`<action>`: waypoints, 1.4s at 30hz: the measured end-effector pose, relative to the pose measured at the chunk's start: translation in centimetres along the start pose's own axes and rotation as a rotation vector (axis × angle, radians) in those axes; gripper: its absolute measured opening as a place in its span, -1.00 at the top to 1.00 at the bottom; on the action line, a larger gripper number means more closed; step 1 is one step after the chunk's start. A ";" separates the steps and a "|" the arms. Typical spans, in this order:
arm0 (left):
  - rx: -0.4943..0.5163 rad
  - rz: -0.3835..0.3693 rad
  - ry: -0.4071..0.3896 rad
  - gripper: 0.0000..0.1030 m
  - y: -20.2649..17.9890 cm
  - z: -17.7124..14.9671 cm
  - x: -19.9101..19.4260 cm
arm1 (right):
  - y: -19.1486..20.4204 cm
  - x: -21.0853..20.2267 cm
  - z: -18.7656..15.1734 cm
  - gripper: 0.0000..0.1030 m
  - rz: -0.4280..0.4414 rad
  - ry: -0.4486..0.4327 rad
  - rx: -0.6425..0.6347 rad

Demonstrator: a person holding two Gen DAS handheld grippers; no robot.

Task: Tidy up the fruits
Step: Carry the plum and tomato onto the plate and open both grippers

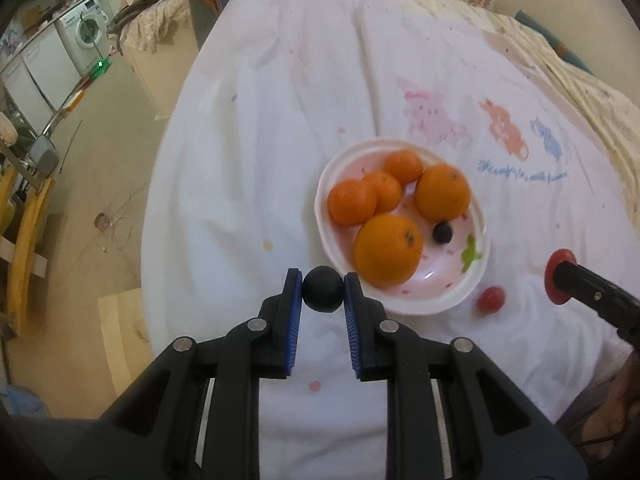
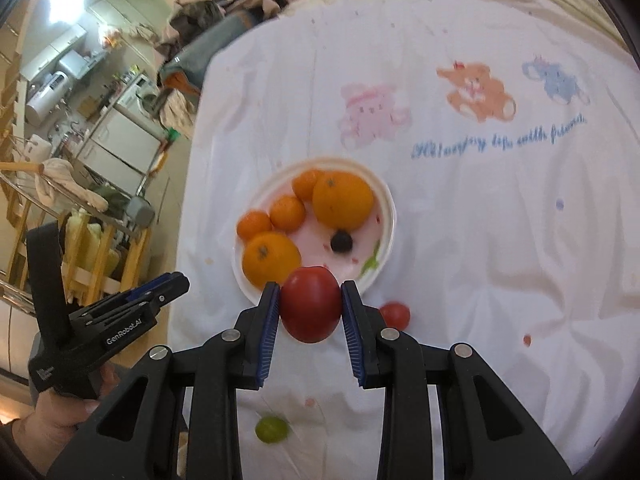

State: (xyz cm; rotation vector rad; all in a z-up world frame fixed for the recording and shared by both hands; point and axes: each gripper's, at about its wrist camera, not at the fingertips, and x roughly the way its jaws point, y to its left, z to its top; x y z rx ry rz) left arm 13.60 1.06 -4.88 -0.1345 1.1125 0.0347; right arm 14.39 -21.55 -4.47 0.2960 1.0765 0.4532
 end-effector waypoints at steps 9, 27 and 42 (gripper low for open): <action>0.047 -0.025 -0.039 0.66 -1.3 4.2 -1.0 | 0.4 0.0 4.0 0.37 0.076 -0.059 -0.005; -0.008 -0.093 0.059 0.66 -0.9 7.4 6.0 | -2.5 7.9 5.9 0.37 0.052 0.116 0.042; 0.004 -0.175 0.133 0.65 -3.1 7.7 8.7 | -3.9 11.9 3.2 0.33 0.040 0.267 0.121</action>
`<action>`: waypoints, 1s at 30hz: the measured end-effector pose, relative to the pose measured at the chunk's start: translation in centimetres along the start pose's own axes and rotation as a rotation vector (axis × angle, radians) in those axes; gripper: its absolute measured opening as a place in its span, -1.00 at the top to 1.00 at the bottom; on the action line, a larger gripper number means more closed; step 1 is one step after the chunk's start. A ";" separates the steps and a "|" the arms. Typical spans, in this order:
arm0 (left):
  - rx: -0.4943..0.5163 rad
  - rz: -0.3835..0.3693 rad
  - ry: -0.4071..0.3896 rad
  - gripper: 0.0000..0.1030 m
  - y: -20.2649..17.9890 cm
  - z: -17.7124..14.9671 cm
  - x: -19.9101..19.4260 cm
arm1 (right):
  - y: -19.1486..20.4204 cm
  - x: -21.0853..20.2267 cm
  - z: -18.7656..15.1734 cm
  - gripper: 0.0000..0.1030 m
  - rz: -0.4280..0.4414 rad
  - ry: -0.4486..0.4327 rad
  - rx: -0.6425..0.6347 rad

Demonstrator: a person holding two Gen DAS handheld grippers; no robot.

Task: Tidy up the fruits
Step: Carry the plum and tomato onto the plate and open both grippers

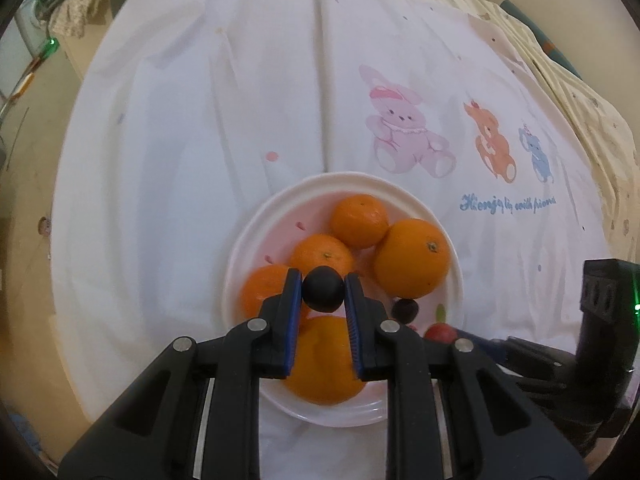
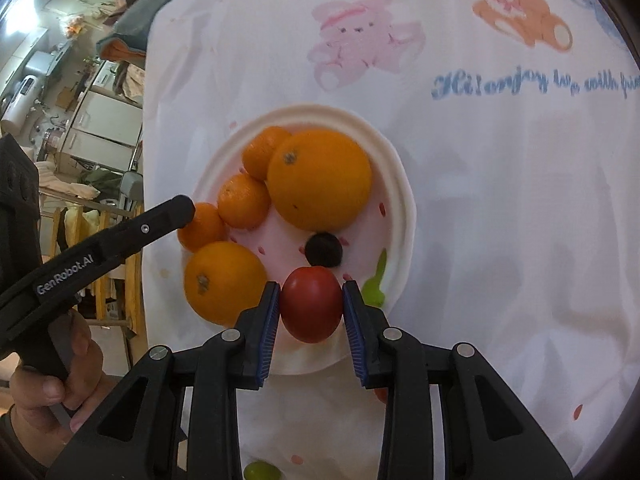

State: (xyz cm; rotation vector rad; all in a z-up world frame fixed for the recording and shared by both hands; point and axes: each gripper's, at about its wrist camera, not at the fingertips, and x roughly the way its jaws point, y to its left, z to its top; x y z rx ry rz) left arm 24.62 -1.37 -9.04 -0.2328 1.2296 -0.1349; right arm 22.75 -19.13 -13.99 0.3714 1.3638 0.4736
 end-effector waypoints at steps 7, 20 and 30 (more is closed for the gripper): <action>0.008 -0.009 0.004 0.65 -0.6 0.0 0.2 | -0.5 -0.1 -0.1 0.31 0.002 0.009 0.021; 0.014 -0.027 0.047 0.47 -0.7 -0.1 1.1 | -0.3 -1.5 0.3 -0.44 -0.018 -0.037 0.010; 0.045 -0.024 0.012 -0.27 -1.8 -0.3 0.4 | -3.4 -5.3 0.3 -0.44 -0.029 -0.127 0.102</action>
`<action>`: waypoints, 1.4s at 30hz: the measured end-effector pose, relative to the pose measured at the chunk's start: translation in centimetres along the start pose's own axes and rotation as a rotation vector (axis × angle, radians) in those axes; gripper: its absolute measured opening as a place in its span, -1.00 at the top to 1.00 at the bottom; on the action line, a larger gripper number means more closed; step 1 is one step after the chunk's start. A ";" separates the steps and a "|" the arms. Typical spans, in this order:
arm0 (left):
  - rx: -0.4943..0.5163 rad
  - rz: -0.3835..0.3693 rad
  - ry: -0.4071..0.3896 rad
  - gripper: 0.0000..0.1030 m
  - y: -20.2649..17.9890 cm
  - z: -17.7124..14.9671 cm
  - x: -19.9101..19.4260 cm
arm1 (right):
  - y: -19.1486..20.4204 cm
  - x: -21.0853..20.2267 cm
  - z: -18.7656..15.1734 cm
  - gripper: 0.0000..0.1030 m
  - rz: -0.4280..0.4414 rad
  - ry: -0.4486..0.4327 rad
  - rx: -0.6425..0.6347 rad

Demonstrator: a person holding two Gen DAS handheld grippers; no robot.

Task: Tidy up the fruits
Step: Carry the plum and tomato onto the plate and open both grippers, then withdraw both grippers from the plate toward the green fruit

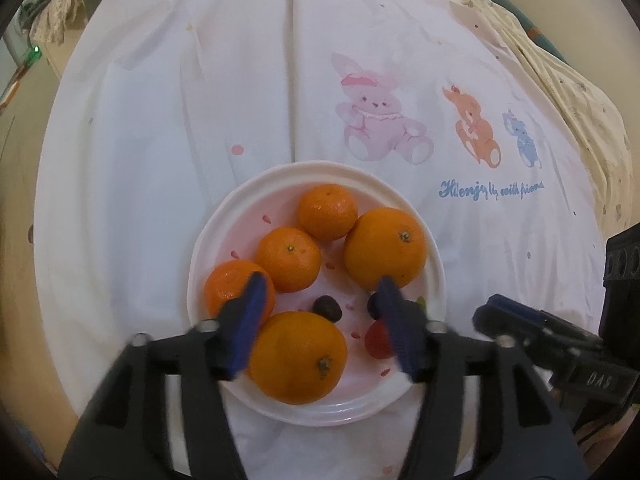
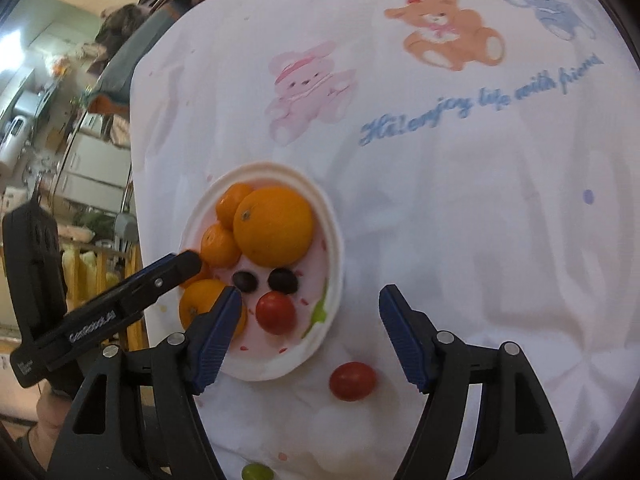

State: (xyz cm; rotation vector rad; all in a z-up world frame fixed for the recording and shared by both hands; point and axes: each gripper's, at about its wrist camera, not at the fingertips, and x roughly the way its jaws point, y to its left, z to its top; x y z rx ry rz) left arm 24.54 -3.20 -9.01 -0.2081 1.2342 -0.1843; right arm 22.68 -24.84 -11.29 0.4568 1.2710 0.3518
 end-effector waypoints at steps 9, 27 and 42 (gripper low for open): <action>0.014 0.005 -0.030 -0.58 0.1 -0.5 -1.0 | -0.1 -1.9 0.2 -0.66 0.013 -0.058 0.018; -0.004 0.008 -0.097 -0.58 0.8 -4.2 -5.7 | 0.7 -4.3 -2.6 -0.66 -0.038 -0.064 -0.050; 0.007 0.003 -0.071 -0.58 0.5 -10.1 -7.2 | -0.2 -6.3 -6.7 -0.66 -0.052 -0.071 -0.012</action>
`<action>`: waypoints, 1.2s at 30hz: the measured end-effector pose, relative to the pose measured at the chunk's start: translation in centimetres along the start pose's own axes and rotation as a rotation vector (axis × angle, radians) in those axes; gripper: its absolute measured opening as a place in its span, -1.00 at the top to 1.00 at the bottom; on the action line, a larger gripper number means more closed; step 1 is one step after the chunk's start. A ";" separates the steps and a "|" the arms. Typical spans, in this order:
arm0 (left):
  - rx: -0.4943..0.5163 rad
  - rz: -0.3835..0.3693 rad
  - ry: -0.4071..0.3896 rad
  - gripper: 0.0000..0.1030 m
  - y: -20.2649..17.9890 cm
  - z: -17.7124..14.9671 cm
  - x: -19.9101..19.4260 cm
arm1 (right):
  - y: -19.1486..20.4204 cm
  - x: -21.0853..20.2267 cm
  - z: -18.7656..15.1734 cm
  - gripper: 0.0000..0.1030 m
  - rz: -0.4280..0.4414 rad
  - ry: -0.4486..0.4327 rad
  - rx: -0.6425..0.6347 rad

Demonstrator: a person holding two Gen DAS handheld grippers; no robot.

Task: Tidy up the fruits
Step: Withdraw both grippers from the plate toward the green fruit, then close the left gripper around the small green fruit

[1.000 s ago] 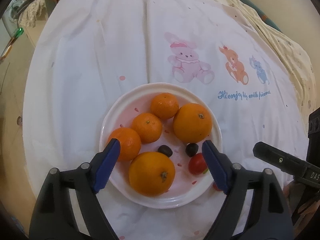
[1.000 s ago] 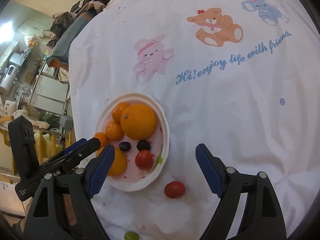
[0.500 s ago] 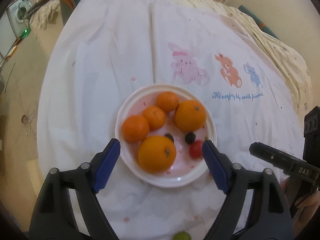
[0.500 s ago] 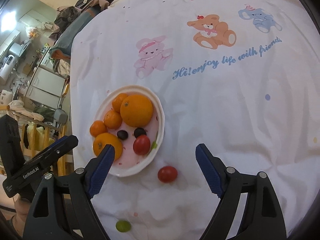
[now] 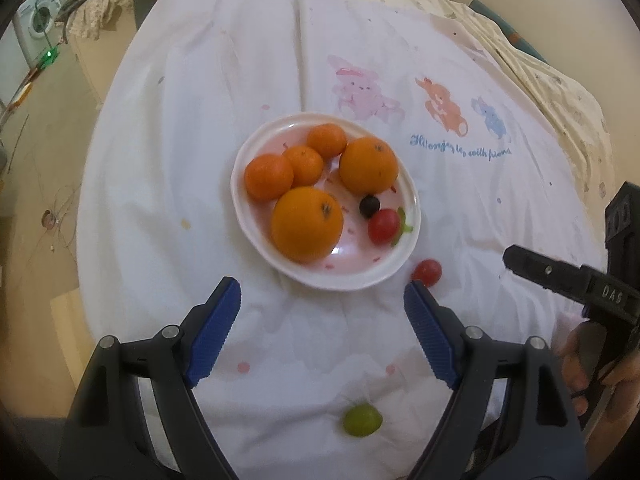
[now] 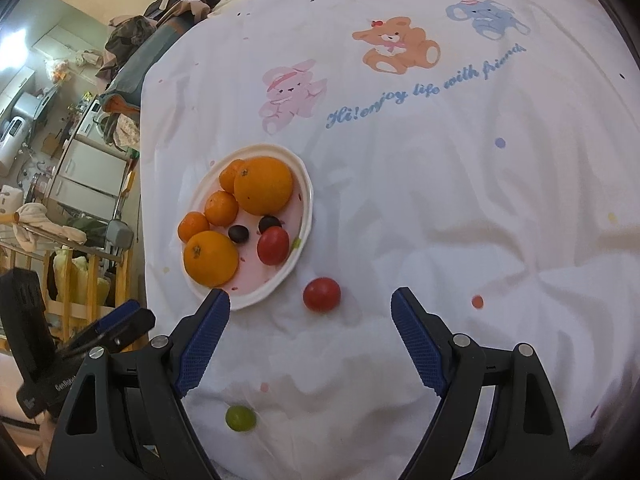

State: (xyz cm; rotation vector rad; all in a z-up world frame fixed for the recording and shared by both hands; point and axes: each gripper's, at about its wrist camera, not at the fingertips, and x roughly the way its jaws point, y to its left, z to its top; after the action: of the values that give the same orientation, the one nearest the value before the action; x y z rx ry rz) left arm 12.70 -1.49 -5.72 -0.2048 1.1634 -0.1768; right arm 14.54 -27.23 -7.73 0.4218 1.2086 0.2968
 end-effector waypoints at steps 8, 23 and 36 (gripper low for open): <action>-0.027 0.010 0.015 -0.58 0.5 -2.8 -0.5 | 0.0 -0.5 -1.5 -0.66 -0.020 -0.005 -0.003; 0.034 0.037 0.186 -0.58 -1.7 -8.2 2.3 | -1.4 -0.6 -1.9 -0.66 -0.012 0.009 0.097; 0.255 0.049 0.253 0.33 -6.0 -11.2 5.1 | -1.1 -0.5 -1.9 -0.66 0.011 0.025 0.099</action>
State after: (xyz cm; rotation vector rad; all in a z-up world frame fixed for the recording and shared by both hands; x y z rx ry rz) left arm 4.17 -9.31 -13.00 0.0743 1.3823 -0.3122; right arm 12.55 -28.14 -8.35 0.5117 1.2491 0.2529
